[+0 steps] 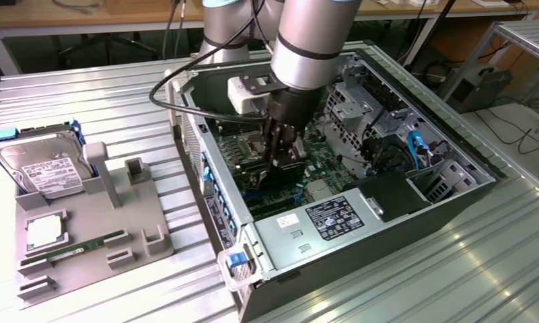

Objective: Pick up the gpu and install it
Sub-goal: 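Insert the gpu into the slot, then press down on the gpu until it lock into place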

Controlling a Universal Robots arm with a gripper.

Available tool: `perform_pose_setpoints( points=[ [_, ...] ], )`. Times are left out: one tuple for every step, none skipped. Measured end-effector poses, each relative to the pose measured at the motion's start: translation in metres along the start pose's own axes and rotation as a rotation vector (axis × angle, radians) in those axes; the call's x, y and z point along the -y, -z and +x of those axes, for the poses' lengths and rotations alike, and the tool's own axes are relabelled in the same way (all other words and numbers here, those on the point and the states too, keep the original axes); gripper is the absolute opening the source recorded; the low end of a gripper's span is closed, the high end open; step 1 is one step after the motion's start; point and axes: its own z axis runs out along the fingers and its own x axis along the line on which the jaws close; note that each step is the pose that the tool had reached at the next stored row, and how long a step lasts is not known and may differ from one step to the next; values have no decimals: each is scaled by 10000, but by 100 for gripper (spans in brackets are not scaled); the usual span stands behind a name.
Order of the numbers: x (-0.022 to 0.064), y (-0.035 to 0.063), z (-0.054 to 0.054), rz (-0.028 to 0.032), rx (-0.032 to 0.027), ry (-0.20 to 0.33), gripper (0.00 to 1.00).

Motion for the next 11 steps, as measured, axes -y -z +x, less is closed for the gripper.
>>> perform_pose_setpoints(
  points=[
    [-50,-121,-33,32,-7,0,11],
    [-54,-200,-36,31,-11,0,11],
    [-52,-194,-38,35,-4,-1,11],
    [-44,-116,-41,52,24,3,11],
    [-41,-24,-39,34,-6,1,11],
    [-38,19,-40,35,-4,0,11],
    [-38,65,-41,34,-6,0,11],
    [-39,77,-41,33,-7,-1,11],
    [-39,77,-41,33,-6,-1,11],
    [-38,77,-41,34,-5,-1,11],
    [-38,77,-41,33,-6,-1,11]
  ],
)
